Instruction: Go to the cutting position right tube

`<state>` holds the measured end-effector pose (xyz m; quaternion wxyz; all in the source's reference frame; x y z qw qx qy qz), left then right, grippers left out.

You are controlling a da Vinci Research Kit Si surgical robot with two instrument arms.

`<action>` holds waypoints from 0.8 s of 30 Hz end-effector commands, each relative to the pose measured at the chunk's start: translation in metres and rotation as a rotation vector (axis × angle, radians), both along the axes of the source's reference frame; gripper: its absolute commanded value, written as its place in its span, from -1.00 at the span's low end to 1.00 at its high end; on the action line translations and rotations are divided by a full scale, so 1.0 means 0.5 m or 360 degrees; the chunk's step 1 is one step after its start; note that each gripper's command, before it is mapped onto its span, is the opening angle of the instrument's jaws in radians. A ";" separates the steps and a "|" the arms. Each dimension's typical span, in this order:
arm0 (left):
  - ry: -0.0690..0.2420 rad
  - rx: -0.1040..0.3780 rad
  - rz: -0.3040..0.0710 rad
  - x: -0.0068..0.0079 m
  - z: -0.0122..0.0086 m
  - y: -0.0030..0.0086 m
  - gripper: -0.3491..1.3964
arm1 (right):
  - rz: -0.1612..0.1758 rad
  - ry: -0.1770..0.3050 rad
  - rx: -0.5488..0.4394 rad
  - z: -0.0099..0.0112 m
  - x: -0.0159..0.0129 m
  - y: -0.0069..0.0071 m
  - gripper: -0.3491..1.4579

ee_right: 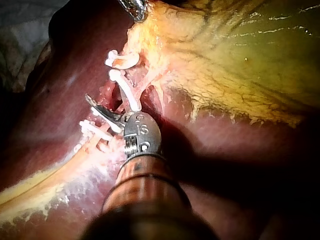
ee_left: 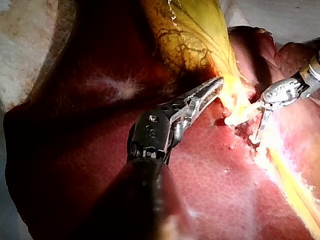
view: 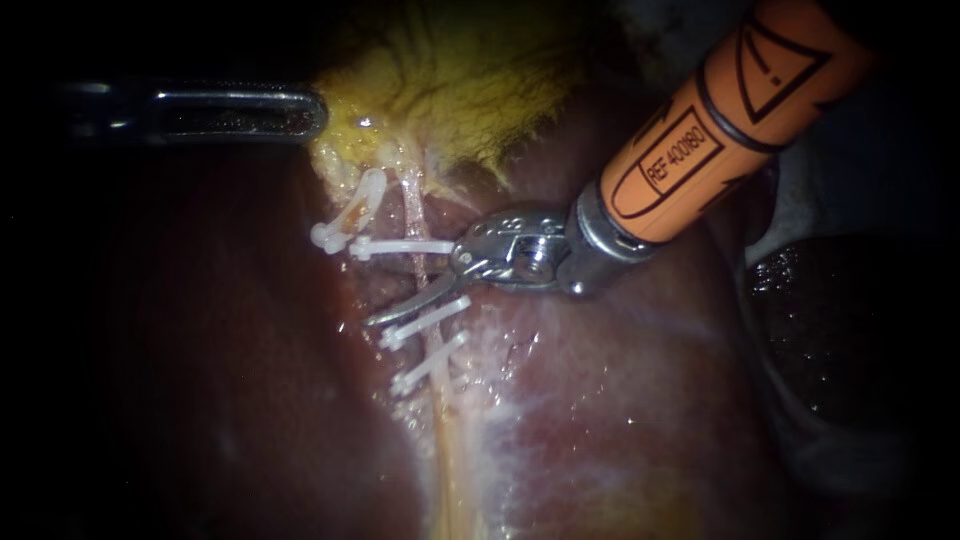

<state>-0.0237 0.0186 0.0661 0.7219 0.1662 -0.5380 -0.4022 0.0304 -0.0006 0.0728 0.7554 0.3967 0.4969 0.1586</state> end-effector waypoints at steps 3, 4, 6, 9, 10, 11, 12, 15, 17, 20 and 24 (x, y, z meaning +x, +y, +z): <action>0.0000 0.0000 0.0000 -0.0001 0.0000 0.0000 -1.00 | -0.0019 0.0101 0.0051 -0.0004 0.0004 -0.0004 0.65; 0.0000 0.0000 0.0000 -0.0001 0.0000 0.0000 -1.00 | -0.0029 0.0124 0.0064 -0.0005 0.0005 -0.0004 0.63; 0.0000 0.0000 0.0000 -0.0001 0.0000 0.0000 -1.00 | -0.0050 0.0190 0.0078 -0.0007 0.0006 -0.0006 0.58; 0.0000 0.0000 0.0000 -0.0002 0.0000 0.0000 -1.00 | -0.0073 0.0293 0.0105 -0.0011 0.0009 -0.0005 0.50; 0.0000 0.0000 0.0000 -0.0002 0.0000 0.0000 -1.00 | -0.0079 0.0323 0.0114 -0.0012 0.0010 -0.0003 0.49; 0.0000 0.0000 0.0000 -0.0002 0.0000 0.0000 -1.00 | -0.0083 0.0357 0.0125 -0.0013 0.0012 -0.0002 0.47; 0.0000 0.0000 0.0000 -0.0002 0.0000 0.0000 -1.00 | -0.0091 0.0398 0.0139 -0.0015 0.0012 0.0001 0.43; 0.0000 0.0000 -0.0001 -0.0002 0.0000 0.0000 -1.00 | -0.0112 0.0483 0.0170 -0.0025 0.0014 0.0004 0.36; 0.0000 0.0000 -0.0001 -0.0002 0.0000 0.0000 -1.00 | -0.0120 0.0534 0.0182 -0.0034 0.0015 0.0007 0.30; 0.0000 0.0000 -0.0001 -0.0002 0.0000 0.0000 -1.00 | -0.0123 0.0581 0.0207 -0.0057 0.0022 0.0015 0.30; 0.0000 0.0000 -0.0001 -0.0002 0.0000 0.0000 -1.00 | -0.0116 0.0603 0.0212 -0.0089 0.0033 0.0019 0.30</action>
